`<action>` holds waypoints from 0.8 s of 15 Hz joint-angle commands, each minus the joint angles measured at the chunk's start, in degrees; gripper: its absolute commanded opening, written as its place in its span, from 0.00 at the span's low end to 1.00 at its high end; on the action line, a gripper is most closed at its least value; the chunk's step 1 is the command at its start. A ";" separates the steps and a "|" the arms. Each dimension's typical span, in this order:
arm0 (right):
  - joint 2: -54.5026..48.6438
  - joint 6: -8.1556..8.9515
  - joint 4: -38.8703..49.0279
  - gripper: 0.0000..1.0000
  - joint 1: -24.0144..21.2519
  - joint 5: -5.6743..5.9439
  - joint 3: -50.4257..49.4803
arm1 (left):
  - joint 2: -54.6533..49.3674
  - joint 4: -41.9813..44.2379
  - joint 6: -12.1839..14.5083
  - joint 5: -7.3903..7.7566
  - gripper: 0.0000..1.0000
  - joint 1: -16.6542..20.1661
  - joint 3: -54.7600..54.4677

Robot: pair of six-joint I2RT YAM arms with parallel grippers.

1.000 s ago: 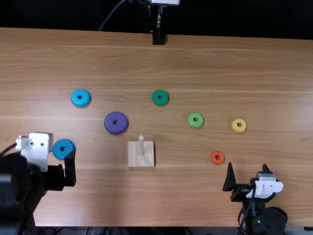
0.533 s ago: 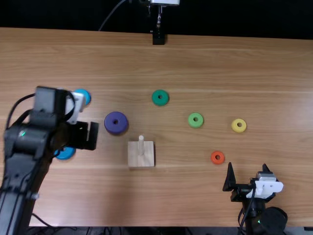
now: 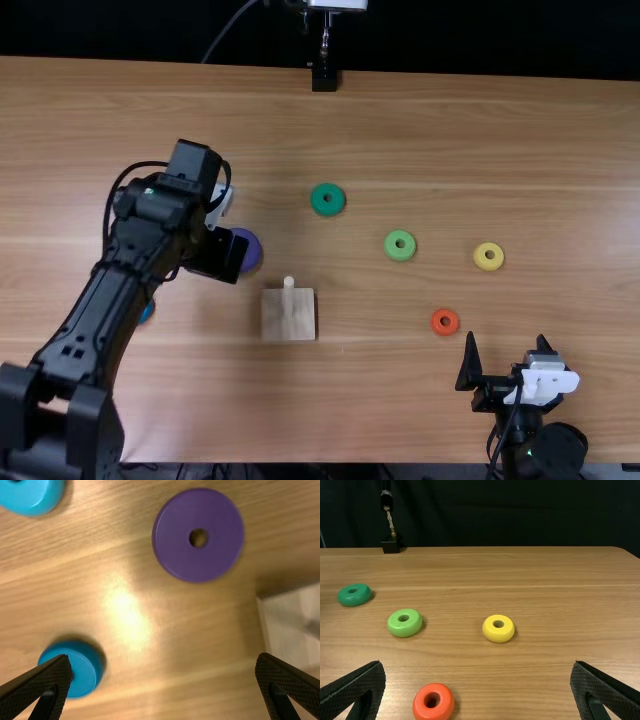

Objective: Build the Hanoi tower: stack the rings onto the peg from bottom to top in this color order: purple, dark blue, light blue, dark green, light green, yellow, orange.

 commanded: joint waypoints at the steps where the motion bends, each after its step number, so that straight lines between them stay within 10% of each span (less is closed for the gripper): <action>1: -0.56 0.08 -4.32 1.00 -0.53 -0.35 -3.81 | 3.35 0.45 0.12 -0.44 1.00 -2.42 4.36; 12: -0.56 0.18 -4.32 1.00 -0.53 -0.35 -3.81 | 16.71 7.09 0.12 0.40 1.00 -3.56 8.58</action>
